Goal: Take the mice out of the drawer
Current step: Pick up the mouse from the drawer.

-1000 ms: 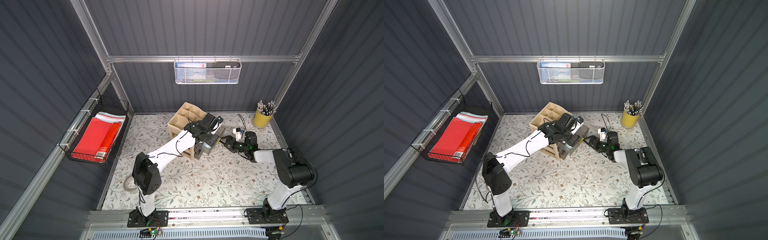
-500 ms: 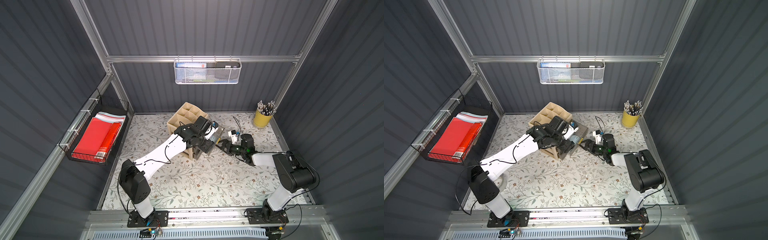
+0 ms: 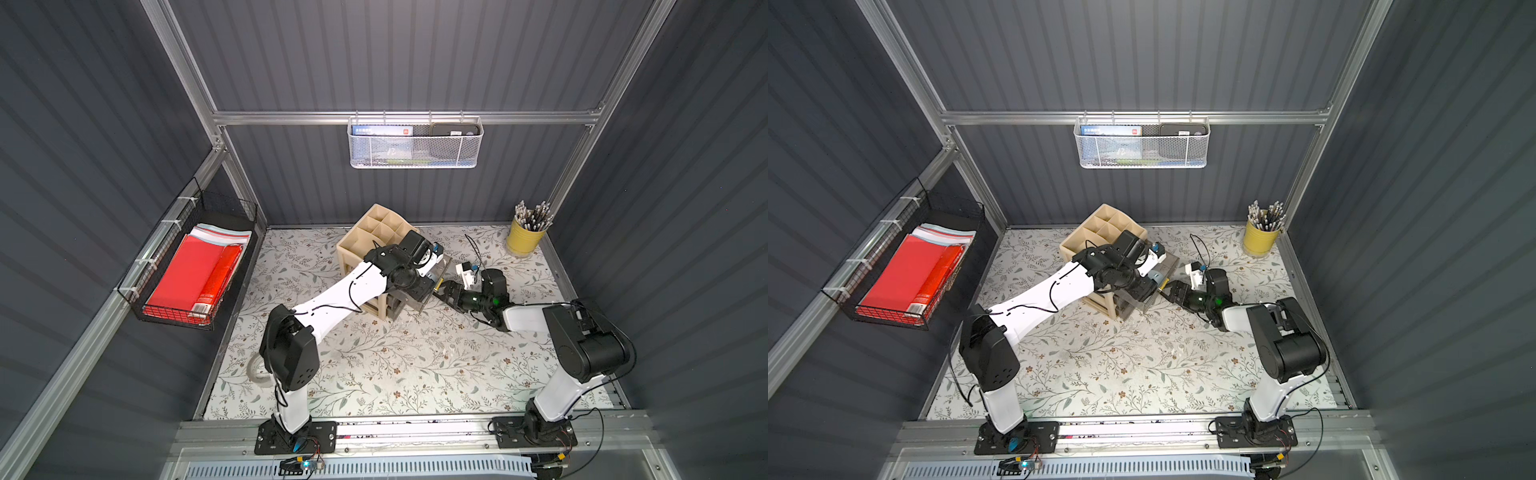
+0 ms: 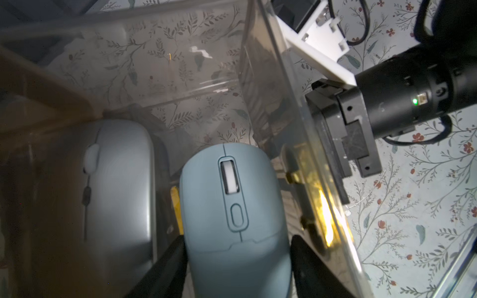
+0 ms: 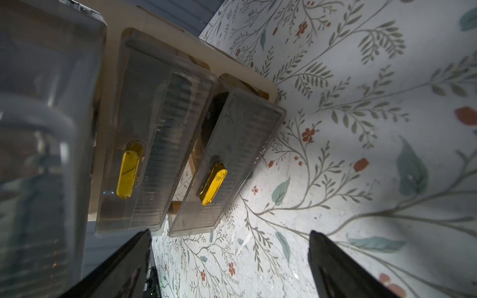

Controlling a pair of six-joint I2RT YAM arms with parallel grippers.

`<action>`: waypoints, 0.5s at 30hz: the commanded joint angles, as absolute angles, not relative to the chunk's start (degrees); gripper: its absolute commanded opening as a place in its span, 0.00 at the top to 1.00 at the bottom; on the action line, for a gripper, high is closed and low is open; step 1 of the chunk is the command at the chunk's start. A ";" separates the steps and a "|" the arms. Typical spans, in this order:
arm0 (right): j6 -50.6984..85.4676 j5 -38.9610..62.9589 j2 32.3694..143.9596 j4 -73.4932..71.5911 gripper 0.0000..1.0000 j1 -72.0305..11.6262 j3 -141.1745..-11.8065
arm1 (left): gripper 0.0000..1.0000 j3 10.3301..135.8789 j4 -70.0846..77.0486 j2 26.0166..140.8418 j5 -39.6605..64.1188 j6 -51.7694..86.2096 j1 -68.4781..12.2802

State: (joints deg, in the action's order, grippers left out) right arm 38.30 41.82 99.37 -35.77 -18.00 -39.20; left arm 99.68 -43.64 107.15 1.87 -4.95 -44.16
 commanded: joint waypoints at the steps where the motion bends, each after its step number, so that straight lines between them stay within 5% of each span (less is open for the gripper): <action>1: 36.57 42.67 99.58 -37.48 0.01 -18.28 -39.20 | 0.36 99.58 -48.33 111.41 0.06 -6.42 -44.12; 10: 36.30 42.72 100.02 -37.62 0.01 -18.46 -39.73 | 0.43 97.02 -46.43 110.10 -4.93 -6.19 -45.15; 15: 36.30 42.63 100.50 -37.52 0.01 -18.63 -40.08 | 0.55 95.73 -45.62 109.55 -6.93 -5.22 -45.48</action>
